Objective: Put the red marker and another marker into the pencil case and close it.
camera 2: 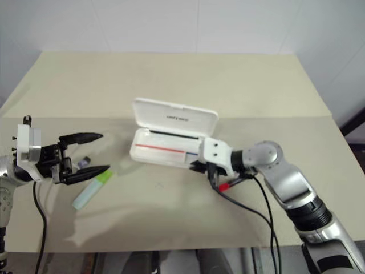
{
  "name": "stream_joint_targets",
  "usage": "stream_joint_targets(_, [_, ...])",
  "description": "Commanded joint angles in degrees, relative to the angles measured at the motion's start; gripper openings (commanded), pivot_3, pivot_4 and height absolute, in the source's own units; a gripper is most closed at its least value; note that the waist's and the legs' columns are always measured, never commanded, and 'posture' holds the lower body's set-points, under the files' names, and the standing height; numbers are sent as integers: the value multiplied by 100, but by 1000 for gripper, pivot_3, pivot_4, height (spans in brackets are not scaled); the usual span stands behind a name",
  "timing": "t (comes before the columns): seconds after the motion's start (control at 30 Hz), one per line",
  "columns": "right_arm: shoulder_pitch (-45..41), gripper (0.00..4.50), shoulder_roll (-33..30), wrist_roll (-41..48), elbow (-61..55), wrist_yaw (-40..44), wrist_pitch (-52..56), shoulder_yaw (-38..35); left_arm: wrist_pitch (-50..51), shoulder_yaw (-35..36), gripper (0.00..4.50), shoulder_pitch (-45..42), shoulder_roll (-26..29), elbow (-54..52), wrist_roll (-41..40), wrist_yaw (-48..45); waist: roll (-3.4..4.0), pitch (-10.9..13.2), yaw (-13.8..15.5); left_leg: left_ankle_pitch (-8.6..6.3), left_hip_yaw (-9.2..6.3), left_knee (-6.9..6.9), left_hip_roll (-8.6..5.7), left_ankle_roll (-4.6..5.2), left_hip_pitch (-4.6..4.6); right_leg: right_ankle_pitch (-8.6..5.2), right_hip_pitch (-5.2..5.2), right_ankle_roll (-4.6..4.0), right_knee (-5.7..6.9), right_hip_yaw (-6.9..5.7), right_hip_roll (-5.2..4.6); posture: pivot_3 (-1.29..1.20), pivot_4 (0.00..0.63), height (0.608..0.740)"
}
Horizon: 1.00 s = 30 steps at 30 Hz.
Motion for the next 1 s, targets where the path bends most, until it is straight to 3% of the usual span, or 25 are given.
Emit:
stream_joint_targets(0.03, [118, 27, -236, -251, -326, 206, -356, 174, -165, 283, 4500, 50, -3, -7, -242, -151, -2, -1, 1, 0, -1, 1, 1, 0, 0, 0, 0, 0, 0, -1, 1, 0, 150, 740])
stream_joint_targets(0.47, [884, 27, -417, -338, 62, 537, -1537, 25, -237, 561, 4500, 617, 117, -145, -265, -310, -5, -1, 12, -2, -3, 32, 0, 2, 1, -1, 16, -1, 5, -1, -1, 0, 150, 740])
stream_joint_targets(0.93, [917, 27, -65, -294, 213, 477, -1634, 78, -232, 493, 4500, 563, 56, -222, -290, -156, -6, -2, 7, -2, -7, 47, 0, 3, 10, 3, 28, 4, 10, -1, 0, 0, 150, 740])
stream_joint_targets(1.0, [907, 616, -57, -262, 243, 516, -1634, 55, -240, 470, 4500, 541, 37, -222, -284, -143, -6, -2, 7, -2, -7, 47, 0, 3, 9, 3, 29, 4, 11, -1, 0, 0, 150, 740])
